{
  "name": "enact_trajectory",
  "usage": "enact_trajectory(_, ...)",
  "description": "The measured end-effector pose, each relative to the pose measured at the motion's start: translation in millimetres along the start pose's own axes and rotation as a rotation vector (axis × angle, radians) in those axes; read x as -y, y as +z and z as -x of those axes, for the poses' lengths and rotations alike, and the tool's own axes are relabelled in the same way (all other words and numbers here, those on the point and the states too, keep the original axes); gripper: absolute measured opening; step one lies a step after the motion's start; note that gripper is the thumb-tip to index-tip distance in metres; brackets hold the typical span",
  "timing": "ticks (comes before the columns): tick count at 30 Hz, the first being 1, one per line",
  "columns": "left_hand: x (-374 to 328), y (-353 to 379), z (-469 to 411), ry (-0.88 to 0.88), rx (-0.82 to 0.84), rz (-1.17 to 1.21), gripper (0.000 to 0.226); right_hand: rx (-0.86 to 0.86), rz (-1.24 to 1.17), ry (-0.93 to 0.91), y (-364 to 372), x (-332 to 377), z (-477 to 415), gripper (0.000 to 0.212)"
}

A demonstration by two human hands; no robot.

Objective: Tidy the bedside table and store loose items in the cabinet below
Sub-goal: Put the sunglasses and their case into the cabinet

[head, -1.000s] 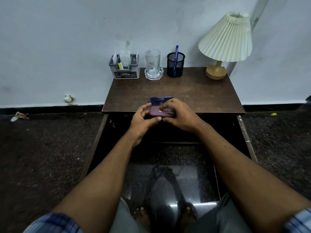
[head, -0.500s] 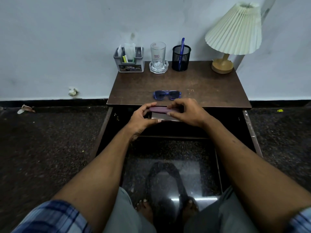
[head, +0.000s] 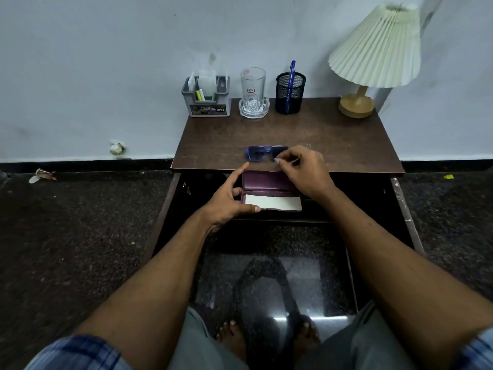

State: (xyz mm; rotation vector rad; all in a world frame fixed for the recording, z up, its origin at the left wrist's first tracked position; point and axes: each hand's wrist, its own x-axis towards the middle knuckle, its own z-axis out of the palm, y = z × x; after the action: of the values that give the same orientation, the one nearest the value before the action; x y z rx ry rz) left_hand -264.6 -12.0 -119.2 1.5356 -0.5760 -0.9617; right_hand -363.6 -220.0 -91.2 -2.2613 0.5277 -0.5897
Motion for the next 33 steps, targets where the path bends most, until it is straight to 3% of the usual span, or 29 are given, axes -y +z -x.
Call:
enact_trajectory(3,1,-2,-1,0.005,-0.003,-0.020,0.112,-0.043,0.087,0.032,4,1,-17,0.019)
enact_trajectory(9,0,-3,-3,0.009,-0.014,0.002,0.112,0.207,0.336,0.028,15,5,-51,0.048)
enact_trajectory(17,1,-5,-5,0.038,-0.033,0.017,0.114,0.126,0.317,0.019,23,7,-53,0.014)
enact_trajectory(24,-12,-1,-10,0.110,-0.118,0.034,0.116,-0.085,0.079,-0.101,-16,48,-45,0.018)
enact_trajectory(33,-20,1,-9,0.161,-0.182,0.030,0.118,0.107,0.201,-0.186,-2,32,12,0.020)
